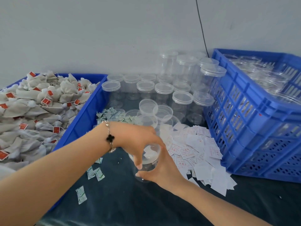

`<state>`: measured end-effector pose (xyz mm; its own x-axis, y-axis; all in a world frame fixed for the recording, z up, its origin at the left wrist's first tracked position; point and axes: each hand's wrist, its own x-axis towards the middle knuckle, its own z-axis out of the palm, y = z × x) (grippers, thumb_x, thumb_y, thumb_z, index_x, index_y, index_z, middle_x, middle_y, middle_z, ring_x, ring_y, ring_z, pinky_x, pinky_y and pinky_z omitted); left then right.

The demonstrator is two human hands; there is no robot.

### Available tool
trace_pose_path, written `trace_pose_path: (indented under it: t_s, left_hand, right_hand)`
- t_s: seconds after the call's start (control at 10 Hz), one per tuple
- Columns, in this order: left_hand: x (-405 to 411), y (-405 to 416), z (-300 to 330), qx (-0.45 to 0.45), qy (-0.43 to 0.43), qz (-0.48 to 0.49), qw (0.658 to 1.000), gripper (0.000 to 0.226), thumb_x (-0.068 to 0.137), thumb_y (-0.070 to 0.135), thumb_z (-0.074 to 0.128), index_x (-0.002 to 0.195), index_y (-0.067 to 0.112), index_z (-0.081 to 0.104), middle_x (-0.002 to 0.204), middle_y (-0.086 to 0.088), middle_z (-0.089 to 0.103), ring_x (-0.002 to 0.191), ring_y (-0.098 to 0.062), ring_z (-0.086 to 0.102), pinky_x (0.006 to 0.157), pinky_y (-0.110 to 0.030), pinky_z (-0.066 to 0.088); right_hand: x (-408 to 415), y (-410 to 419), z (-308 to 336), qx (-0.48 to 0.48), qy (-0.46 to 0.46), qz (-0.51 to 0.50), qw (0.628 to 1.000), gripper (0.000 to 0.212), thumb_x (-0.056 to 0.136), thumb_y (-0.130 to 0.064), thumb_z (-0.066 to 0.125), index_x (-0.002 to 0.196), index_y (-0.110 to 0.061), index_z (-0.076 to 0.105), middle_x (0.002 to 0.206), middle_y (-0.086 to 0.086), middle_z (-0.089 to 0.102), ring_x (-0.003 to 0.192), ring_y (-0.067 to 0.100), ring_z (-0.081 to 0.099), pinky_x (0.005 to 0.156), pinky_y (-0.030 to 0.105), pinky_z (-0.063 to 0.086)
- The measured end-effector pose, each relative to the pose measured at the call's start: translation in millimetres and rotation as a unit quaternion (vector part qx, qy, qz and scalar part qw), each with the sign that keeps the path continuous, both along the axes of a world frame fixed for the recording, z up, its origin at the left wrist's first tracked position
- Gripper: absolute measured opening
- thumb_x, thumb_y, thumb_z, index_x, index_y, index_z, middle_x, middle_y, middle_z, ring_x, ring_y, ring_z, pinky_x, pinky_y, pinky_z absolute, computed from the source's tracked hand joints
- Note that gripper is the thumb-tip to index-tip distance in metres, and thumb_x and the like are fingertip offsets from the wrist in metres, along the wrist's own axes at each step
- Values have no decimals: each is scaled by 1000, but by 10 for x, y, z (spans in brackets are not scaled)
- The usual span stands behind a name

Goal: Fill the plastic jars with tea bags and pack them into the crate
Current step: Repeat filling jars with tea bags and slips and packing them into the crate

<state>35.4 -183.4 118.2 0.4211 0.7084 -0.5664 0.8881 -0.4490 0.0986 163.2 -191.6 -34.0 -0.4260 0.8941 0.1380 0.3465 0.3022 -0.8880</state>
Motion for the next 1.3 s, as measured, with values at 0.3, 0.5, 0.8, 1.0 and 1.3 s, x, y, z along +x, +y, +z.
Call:
trace_pose_path:
  t_s: [0.3, 0.5, 0.8, 1.0, 1.3]
  left_hand:
    - [-53, 43, -20, 122, 60, 113, 984, 50, 86, 65, 49, 126, 37, 47, 122, 0, 53, 103, -22, 52, 76, -31, 45]
    - [-32, -74, -182, 56, 15, -34, 998, 95, 71, 24, 80, 143, 46, 23, 144, 8, 20, 131, -24, 23, 88, -35, 46]
    - [140, 34, -248, 246, 111, 99, 958, 65, 71, 80, 43, 90, 20, 60, 68, 6, 42, 61, -16, 41, 47, -25, 21]
    - [291, 78, -221, 261, 129, 161, 943, 60, 83, 70, 34, 58, 17, 44, 60, 5, 42, 49, -12, 36, 45, -25, 24]
    - [-58, -137, -174, 21, 51, 10, 998, 104, 77, 28, 75, 145, 46, -3, 156, 10, -13, 144, -24, -9, 105, -57, 35]
  right_hand:
    - [-15, -26, 11, -22, 26, 12, 999, 85, 57, -32, 86, 114, -60, 30, 117, -25, 50, 103, 5, 57, 78, 12, 47]
    - [-18, -9, 23, -12, 26, 19, 999, 84, 56, -33, 86, 117, -54, 32, 116, -28, 49, 110, -10, 50, 80, 7, 45]
    - [-50, 3, -35, -2, 15, 44, 999, 90, 55, -38, 85, 122, -56, 28, 118, -40, 43, 111, -15, 46, 82, 1, 40]
    - [-30, 22, -106, 27, -38, 7, 999, 84, 52, -55, 82, 114, -51, 25, 109, -45, 39, 106, -23, 40, 86, -5, 29]
    - [32, 183, -264, 345, -472, 30, 811, 85, 71, -88, 32, 143, -47, 13, 143, -42, 15, 140, -6, -13, 109, 6, -8]
